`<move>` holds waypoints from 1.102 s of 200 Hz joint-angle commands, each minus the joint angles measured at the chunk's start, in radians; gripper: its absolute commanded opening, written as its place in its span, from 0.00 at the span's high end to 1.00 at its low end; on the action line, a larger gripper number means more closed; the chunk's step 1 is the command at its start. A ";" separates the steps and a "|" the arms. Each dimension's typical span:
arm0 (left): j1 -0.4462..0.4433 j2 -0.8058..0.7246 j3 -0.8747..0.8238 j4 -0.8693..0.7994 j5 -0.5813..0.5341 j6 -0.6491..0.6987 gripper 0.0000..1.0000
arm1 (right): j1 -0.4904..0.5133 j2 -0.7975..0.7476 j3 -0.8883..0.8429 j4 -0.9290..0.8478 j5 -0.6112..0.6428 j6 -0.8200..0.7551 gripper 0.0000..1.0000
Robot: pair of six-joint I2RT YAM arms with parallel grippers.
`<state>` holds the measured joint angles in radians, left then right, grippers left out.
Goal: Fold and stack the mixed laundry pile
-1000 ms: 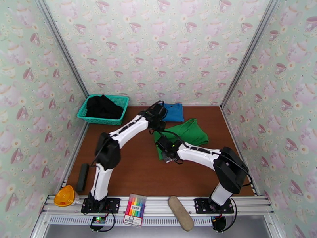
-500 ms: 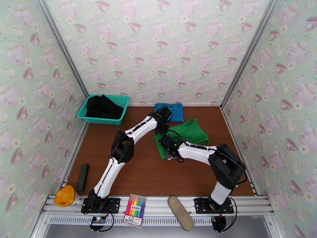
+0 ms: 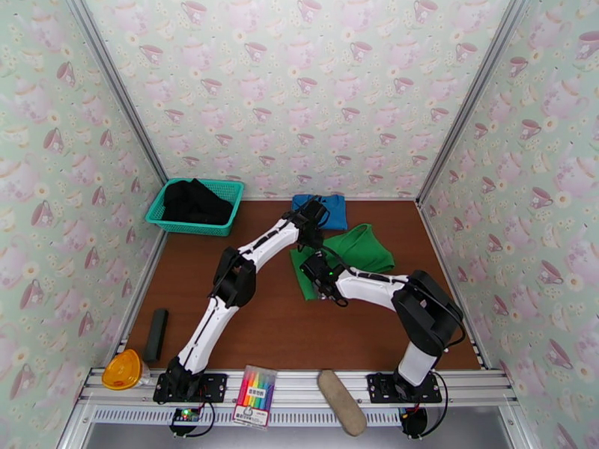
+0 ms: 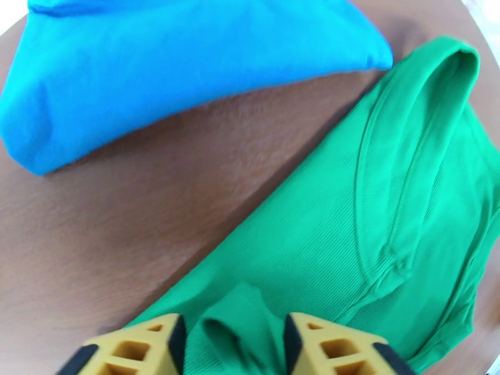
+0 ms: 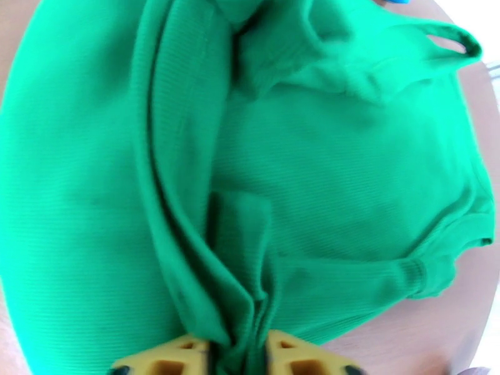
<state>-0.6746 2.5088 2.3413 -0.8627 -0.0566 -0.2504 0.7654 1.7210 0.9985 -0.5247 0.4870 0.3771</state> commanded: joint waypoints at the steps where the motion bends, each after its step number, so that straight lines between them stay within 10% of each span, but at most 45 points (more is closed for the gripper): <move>1: 0.007 -0.039 0.037 0.083 0.024 0.002 0.47 | -0.040 -0.089 -0.018 0.009 0.081 0.018 0.59; 59: 0.008 -0.369 -0.271 0.240 -0.075 0.035 0.31 | -0.194 -0.282 -0.031 -0.037 0.005 -0.034 0.56; 75: 0.020 -0.435 -0.387 0.232 -0.087 0.003 0.46 | -0.194 -0.292 -0.022 -0.037 -0.089 -0.076 0.57; 96: 0.041 -0.464 -0.549 0.286 -0.026 -0.062 1.00 | -0.192 -0.258 0.000 -0.038 -0.273 -0.102 0.69; 135: 0.048 -0.385 -0.689 0.440 0.071 -0.169 1.00 | -0.193 -0.138 -0.001 0.013 -0.477 -0.085 1.00; 220: 0.069 -0.159 -0.538 0.380 0.036 -0.130 1.00 | -0.175 0.066 -0.086 0.192 -0.587 0.065 1.00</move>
<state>-0.6197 2.2688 1.7210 -0.4469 -0.0120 -0.4175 0.5678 1.7393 0.9710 -0.3950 -0.0311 0.3542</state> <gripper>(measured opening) 0.040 0.065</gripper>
